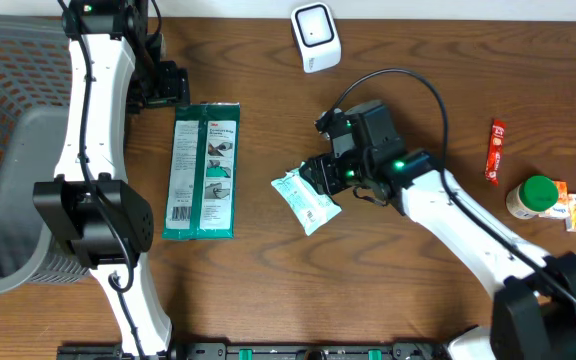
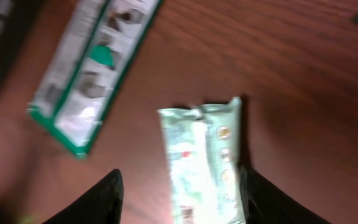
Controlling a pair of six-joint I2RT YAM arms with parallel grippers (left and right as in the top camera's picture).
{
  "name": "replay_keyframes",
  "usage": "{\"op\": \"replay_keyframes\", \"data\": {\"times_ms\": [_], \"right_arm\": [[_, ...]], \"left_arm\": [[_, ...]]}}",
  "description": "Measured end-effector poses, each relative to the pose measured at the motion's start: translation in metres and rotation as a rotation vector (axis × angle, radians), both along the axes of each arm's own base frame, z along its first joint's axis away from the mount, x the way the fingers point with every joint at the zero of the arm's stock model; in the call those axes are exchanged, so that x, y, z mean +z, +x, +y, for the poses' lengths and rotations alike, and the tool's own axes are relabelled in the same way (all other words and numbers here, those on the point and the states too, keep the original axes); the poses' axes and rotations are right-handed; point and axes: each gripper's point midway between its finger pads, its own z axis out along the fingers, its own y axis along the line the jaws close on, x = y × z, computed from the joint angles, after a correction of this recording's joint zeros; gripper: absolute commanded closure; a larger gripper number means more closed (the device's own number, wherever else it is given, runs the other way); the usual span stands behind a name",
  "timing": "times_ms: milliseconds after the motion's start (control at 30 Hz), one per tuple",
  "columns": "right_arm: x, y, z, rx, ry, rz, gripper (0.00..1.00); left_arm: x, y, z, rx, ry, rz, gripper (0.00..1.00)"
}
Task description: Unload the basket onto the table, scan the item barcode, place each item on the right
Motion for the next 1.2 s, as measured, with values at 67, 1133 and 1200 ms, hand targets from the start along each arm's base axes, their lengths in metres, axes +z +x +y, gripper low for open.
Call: {"op": "replay_keyframes", "data": {"times_ms": [67, 1133, 1200], "right_arm": [[-0.014, 0.002, 0.002, 0.019, -0.032, -0.001, 0.5], [-0.075, 0.021, -0.048, -0.264, 0.0, 0.283, 0.57], [-0.064, 0.021, -0.036, -0.21, 0.063, 0.267, 0.57]], "left_arm": [[0.0, 0.0, 0.0, 0.0, 0.0, 0.0, 0.16], [0.0, 0.0, 0.0, 0.0, 0.0, 0.0, 0.16], [0.0, 0.0, 0.0, 0.0, 0.0, 0.0, 0.16]]}}
